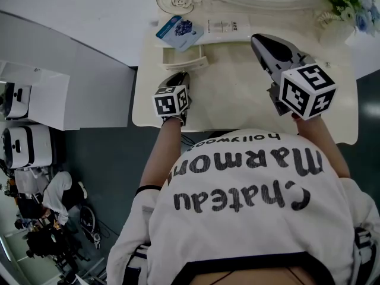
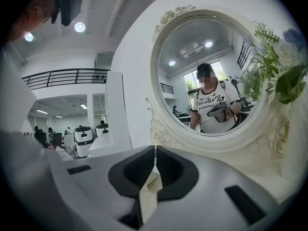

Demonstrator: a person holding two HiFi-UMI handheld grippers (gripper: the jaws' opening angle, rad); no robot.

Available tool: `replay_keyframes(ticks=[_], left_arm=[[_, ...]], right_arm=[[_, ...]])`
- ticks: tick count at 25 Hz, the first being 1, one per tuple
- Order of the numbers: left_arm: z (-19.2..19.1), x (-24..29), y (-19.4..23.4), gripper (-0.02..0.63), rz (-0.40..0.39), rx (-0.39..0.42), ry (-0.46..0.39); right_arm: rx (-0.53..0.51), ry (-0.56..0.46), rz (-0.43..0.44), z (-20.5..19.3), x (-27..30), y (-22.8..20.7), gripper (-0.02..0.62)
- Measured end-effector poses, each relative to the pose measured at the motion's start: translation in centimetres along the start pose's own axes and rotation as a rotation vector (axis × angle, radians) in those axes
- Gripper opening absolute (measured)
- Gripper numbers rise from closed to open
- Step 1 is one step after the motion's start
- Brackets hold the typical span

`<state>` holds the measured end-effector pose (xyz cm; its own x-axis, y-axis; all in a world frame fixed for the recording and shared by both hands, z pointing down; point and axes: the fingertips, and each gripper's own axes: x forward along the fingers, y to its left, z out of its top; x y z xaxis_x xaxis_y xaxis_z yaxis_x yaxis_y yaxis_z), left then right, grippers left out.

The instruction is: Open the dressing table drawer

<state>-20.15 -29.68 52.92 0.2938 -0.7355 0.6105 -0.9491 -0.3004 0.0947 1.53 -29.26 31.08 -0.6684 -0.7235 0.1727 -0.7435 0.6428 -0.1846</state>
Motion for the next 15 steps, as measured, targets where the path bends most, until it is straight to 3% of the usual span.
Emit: replay_keyframes(ticks=[15], left_arm=[[-0.14, -0.29, 0.14, 0.083, -0.004, -0.012, 0.004]], right_arm=[[0.005, 0.010, 0.007, -0.28, 0.29, 0.39, 0.028]])
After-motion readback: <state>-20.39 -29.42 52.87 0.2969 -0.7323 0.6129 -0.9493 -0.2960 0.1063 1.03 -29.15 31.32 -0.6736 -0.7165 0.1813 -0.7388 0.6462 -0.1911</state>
